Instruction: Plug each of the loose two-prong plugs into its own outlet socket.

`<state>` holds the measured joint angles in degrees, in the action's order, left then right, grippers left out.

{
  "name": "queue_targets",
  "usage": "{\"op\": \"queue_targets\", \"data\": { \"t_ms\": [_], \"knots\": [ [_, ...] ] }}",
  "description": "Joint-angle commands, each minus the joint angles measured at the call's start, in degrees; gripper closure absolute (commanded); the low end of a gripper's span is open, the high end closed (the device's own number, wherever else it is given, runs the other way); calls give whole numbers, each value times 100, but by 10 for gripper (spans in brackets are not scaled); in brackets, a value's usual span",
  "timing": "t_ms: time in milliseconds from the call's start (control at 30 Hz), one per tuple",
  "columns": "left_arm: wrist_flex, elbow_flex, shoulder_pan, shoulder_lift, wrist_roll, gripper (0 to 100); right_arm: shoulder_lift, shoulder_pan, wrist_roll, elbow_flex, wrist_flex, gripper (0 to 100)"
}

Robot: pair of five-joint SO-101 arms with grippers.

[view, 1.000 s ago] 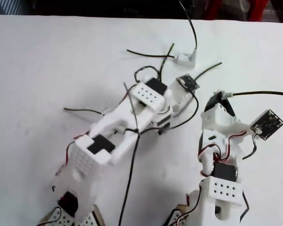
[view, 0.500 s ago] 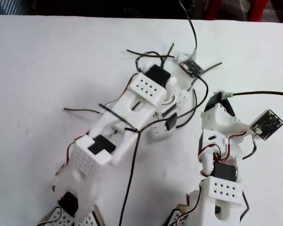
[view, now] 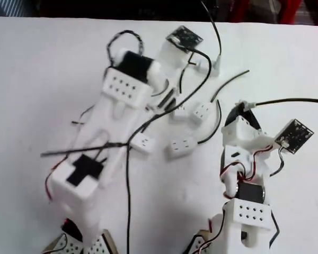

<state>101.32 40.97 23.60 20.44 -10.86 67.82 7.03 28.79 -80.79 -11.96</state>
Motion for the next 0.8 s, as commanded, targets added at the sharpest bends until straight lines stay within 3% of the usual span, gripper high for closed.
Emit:
{"op": "queue_targets", "data": {
  "t_ms": [0, 167, 333, 567, 767],
  "knots": [
    [-88, -633, -57, -1209, 0, 896, 110, -303, -158, 70, 48, 981],
    [-879, -2374, -268, -2492, 0, 976, 110, -936, -580, 79, -321, 981],
    [-2242, -4774, -655, -4154, -396, 976, 110, -1622, -993, 79, -708, 981],
    [-4009, -7833, -1754, -6193, -466, 974, 101, -2264, -1477, 158, -1147, 981],
    [-4747, -9363, -2677, -7046, -756, 973, 101, -2466, -1512, 457, -1859, 982]
  ]
}}
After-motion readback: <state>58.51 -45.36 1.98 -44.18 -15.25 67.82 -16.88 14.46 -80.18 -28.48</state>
